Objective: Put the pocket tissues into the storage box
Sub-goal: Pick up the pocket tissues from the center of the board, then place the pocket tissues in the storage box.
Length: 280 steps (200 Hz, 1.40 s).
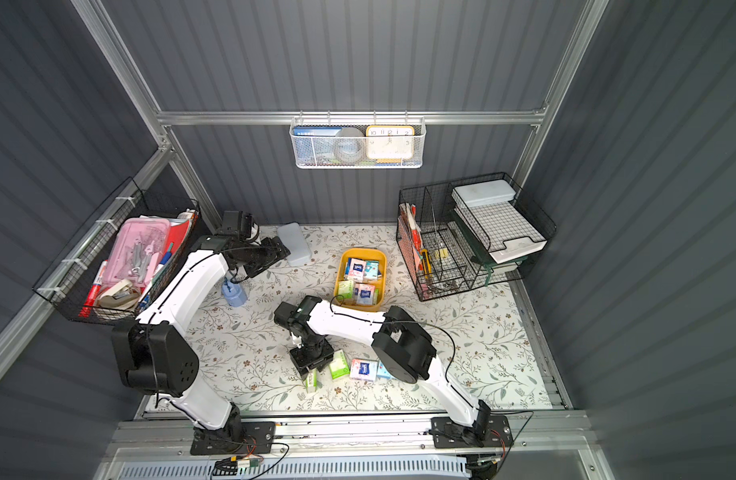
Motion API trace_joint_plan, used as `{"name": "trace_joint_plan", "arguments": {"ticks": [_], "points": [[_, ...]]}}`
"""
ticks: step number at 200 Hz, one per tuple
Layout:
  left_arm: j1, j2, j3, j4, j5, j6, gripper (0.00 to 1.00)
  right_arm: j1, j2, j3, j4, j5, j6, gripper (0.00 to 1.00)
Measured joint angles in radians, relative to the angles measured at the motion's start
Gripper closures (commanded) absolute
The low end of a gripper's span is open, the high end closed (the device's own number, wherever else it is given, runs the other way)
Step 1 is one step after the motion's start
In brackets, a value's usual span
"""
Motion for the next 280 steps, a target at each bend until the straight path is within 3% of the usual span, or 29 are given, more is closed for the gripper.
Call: {"name": "trace_joint_plan", "arguments": {"ticks": [29,64,113,157,185,241,280], "points": [[0.0,-0.003,-0.016,0.001,0.0,0.0,0.14,0.0,0.0,0.002,-0.011,-0.008,-0.016,0.81],[0.0,-0.004,-0.032,0.0,0.0,0.0,0.15,-0.003,0.0,0.002,-0.016,-0.014,-0.015,0.87],[0.0,-0.004,-0.033,0.001,0.019,0.02,0.15,-0.052,-0.082,-0.083,0.052,-0.069,0.007,0.86],[0.0,0.006,-0.033,0.008,0.061,0.038,0.14,-0.246,-0.357,-0.264,0.228,-0.183,0.064,0.86],[0.0,0.011,-0.045,0.042,0.095,0.035,0.11,-0.381,-0.457,-0.304,0.297,-0.224,0.071,0.86],[-0.014,0.01,-0.162,0.113,0.155,0.002,0.1,-0.603,-0.464,-0.287,0.269,-0.219,0.009,0.85],[-0.079,0.005,-0.232,0.133,0.158,-0.014,0.1,-0.716,-0.372,-0.149,0.216,-0.147,-0.056,0.84]]}}
